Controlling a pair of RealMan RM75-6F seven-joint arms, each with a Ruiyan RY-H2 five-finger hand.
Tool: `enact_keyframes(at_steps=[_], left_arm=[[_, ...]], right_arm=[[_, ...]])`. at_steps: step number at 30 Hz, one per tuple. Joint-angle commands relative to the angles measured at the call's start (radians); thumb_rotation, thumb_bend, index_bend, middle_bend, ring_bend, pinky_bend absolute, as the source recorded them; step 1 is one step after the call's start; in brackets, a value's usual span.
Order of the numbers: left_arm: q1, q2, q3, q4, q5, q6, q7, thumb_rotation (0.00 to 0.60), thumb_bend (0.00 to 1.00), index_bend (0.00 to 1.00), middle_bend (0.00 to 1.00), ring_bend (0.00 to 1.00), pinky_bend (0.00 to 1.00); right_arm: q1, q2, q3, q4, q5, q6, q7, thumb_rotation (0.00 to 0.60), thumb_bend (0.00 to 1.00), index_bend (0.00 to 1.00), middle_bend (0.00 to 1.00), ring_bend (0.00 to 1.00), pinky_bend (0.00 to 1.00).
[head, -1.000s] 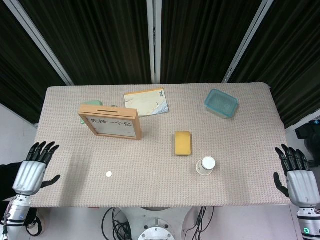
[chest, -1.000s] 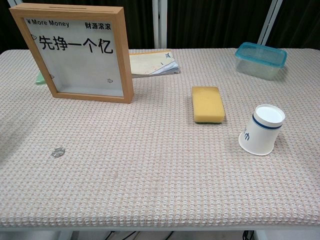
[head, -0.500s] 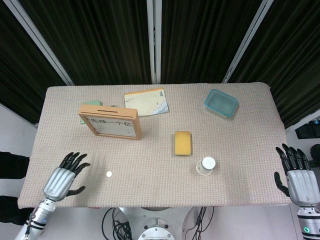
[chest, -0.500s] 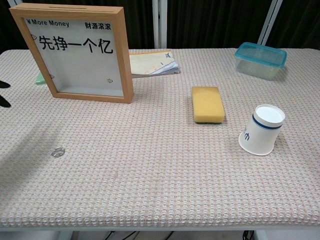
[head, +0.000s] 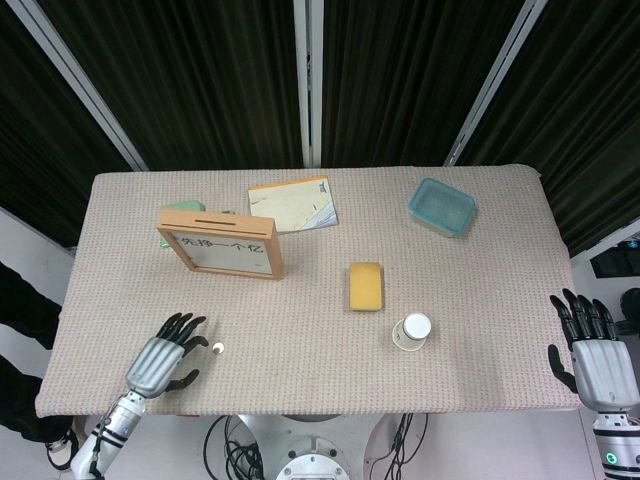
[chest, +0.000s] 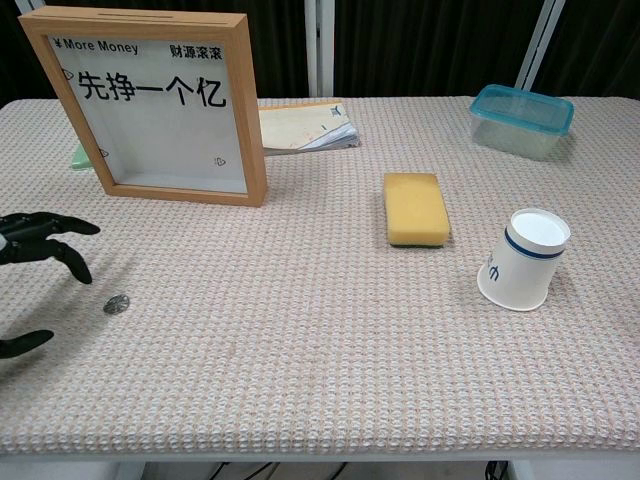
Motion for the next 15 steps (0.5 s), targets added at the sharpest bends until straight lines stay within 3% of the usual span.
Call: enact_keyframes(at_steps=[1,15], left_arm=[[-0.015,-0.023,-0.006,0.024,-0.010,-0.018,-0.012,0.600,0.30,0.34,0.07,0.00,0.06],[-0.034,-0.100,0.010,0.124,-0.011,-0.027,-0.046,0.600,0.31,0.34,0.07,0.00,0.06]], right_arm=[[0.001,-0.002,0.001,0.001,0.001,-0.002,0.002,0.600,0.44,0.00,0.00,0.00,0.00],[-0.004,-0.003,-0.003,0.019,0.012,-0.007,0.015,0.600,0.44,0.00,0.00,0.00,0.00]])
